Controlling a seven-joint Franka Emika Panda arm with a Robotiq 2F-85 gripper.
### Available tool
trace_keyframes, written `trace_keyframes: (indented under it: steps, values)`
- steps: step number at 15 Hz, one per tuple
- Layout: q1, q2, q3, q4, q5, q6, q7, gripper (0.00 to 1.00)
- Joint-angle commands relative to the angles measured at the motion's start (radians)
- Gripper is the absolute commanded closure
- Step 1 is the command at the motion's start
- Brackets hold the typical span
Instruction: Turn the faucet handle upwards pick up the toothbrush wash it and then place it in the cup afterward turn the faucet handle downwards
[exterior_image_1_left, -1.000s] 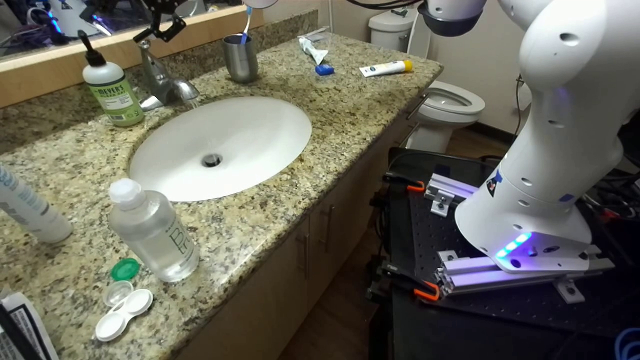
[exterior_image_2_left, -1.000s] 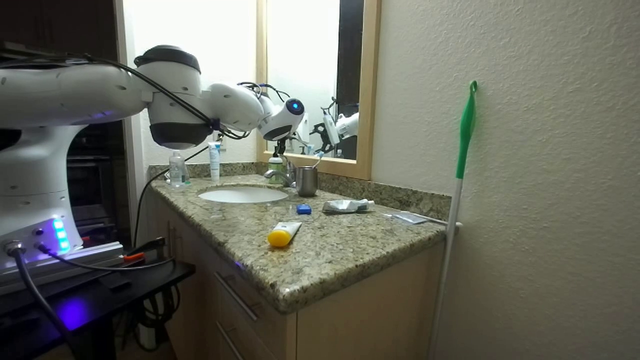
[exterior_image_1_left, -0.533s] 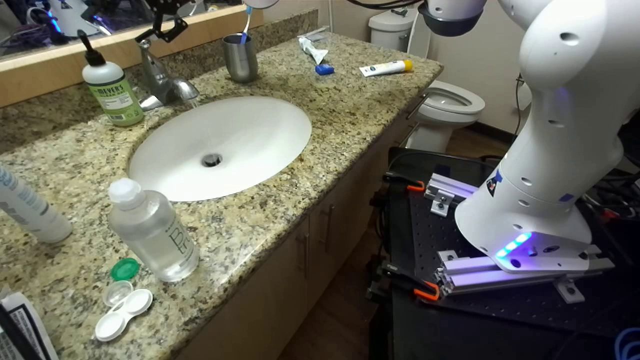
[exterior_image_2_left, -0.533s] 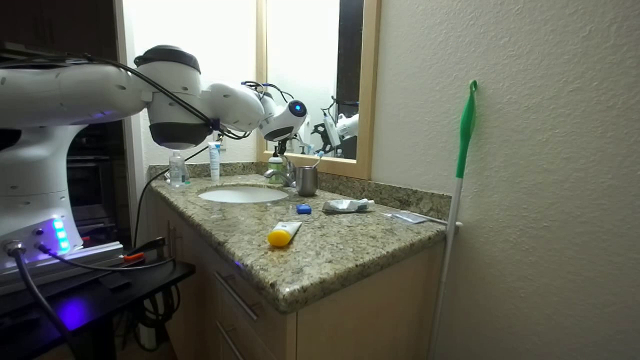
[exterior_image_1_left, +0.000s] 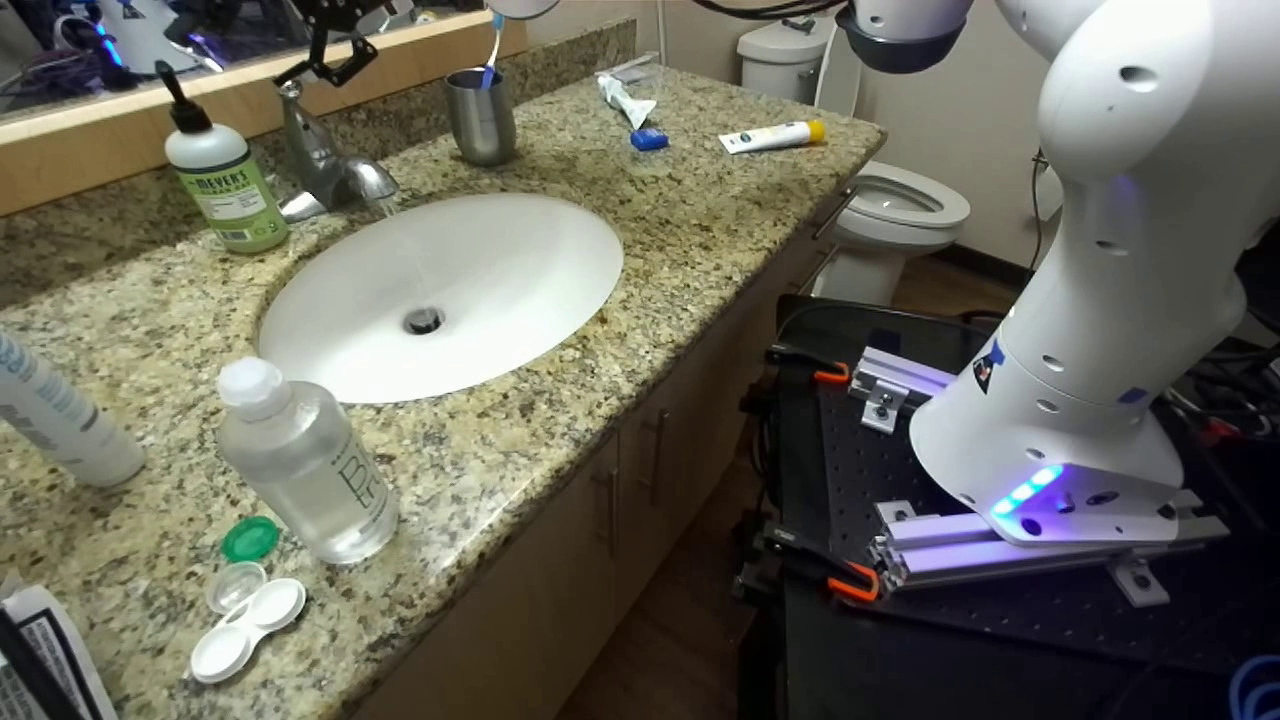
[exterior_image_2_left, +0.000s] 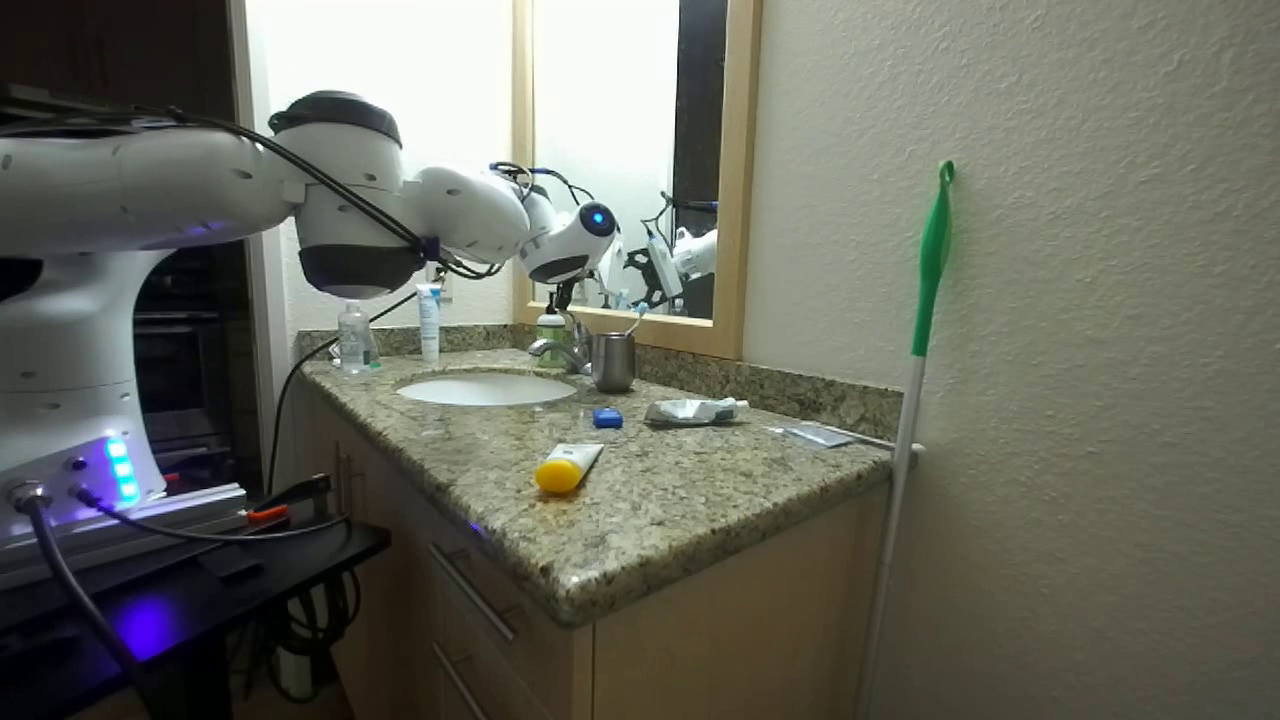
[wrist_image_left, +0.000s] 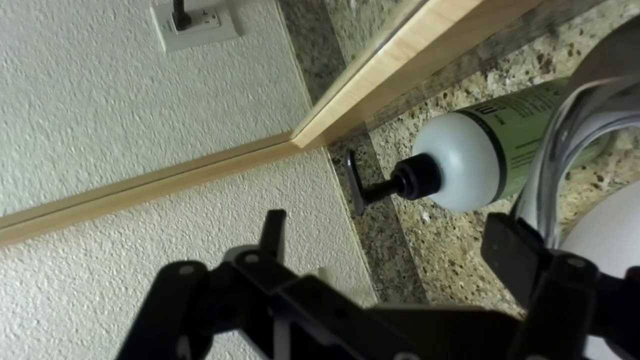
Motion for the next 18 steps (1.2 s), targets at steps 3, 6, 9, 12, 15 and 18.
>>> trace_keyframes:
  steps: [3,6,9,12,15,18]
  values:
    - [0.013,0.071,-0.098,0.031,0.041,-0.025,0.219,0.00]
    - [0.020,0.063,-0.094,0.037,0.011,-0.022,0.237,0.00]
    - [0.014,0.062,-0.089,0.029,-0.027,-0.035,0.183,0.00]
    - [0.003,0.070,-0.096,0.019,-0.066,-0.035,0.134,0.00]
    - [-0.011,0.094,-0.118,0.008,-0.096,-0.027,0.135,0.00]
    - [-0.020,0.103,-0.129,0.006,-0.117,-0.030,0.137,0.00]
